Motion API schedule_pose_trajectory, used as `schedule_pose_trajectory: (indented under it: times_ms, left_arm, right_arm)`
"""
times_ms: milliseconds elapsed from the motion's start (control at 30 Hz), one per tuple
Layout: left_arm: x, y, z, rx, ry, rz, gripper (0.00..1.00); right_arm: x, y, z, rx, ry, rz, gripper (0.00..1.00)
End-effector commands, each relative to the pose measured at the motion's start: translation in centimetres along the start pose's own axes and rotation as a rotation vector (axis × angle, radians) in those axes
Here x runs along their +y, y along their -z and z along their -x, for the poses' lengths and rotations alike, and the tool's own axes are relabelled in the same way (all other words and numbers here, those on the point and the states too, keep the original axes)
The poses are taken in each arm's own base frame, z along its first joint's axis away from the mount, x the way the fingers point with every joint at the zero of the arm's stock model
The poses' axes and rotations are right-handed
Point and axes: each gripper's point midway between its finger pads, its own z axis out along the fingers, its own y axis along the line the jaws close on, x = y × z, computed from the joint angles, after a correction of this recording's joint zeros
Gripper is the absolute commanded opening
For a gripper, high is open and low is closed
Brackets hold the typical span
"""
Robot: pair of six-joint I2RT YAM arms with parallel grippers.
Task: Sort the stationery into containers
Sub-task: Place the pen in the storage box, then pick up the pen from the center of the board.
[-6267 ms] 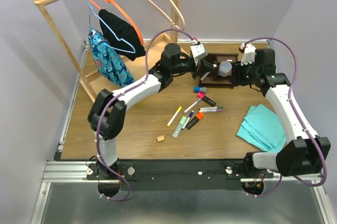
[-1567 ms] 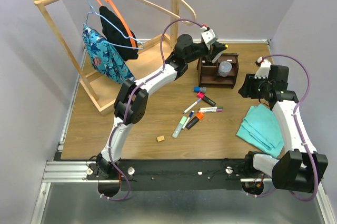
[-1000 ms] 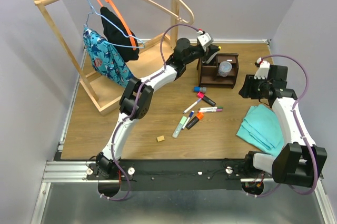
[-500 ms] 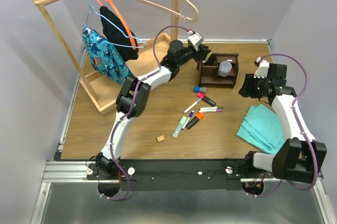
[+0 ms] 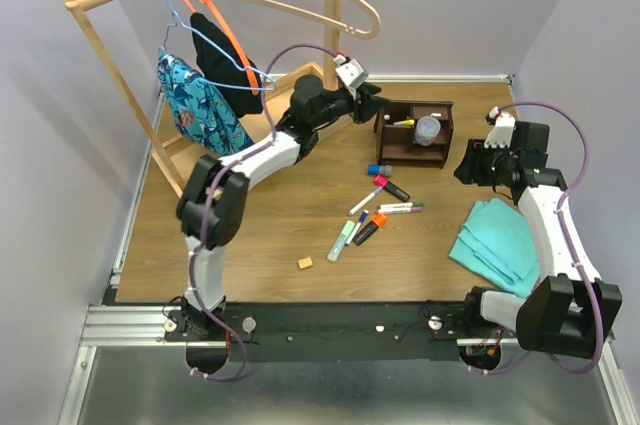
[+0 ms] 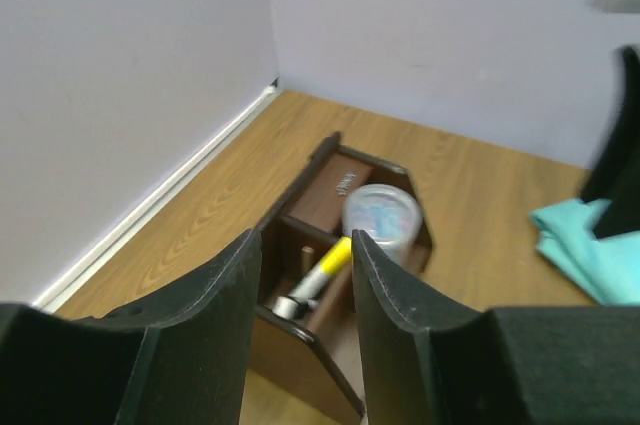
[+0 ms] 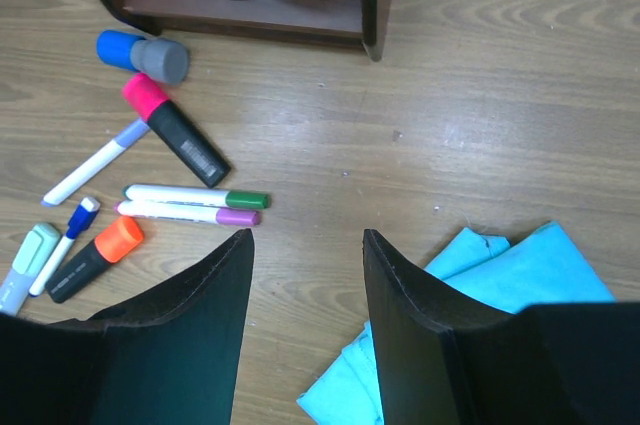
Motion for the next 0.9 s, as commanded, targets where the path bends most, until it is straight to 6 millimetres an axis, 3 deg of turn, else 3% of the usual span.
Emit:
schedule_pose_trajectory:
  times_ms: [0, 33, 100, 133, 233, 333, 533, 700, 867]
  left_arm:
    - [-5.5, 5.8, 0.2, 0.121, 0.061, -0.088, 0.49]
    - [-6.5, 7.3, -2.1, 0.224, 0.111, -0.086, 0.49]
    - [-8.6, 9.7, -4.5, 0.346, 0.094, -0.081, 0.49]
    - [-9.7, 11.5, -7.2, 0.474, 0.115, -0.091, 0.49]
    - [-12.1, 14.1, -10.8, 0.687, 0.102, -0.094, 0.48]
    - [-13.4, 14.9, -12.7, 0.798, 0.064, -0.079, 0.48]
    - [-13.6, 12.2, -15.0, 0.854, 0.017, -0.044, 0.49]
    - [-11.9, 9.5, -17.1, 0.899, 0.012, 0.025, 0.46]
    - [-11.3, 8.9, -18.8, 0.937, 0.006, 0.05, 0.46]
  right_arm:
    - [1.3, 1.0, -0.7, -0.019, 0.009, 0.061, 0.56]
    - [1.4, 1.1, -0.8, -0.02, 0.008, 0.062, 0.56]
    - [1.6, 1.5, -0.8, -0.033, 0.012, 0.061, 0.56]
    - [1.6, 1.7, -0.7, -0.039, 0.012, 0.061, 0.56]
    - [1.9, 2.1, -0.8, -0.045, 0.013, 0.068, 0.56]
    - [2.1, 2.2, -1.1, -0.047, 0.011, 0.074, 0.56]
    - [2.3, 2.4, -1.5, -0.046, -0.005, 0.079, 0.56]
    - [2.2, 2.7, -1.5, -0.05, -0.003, 0.063, 0.56]
    - [2.2, 3.0, -1.8, -0.053, -0.002, 0.056, 0.56]
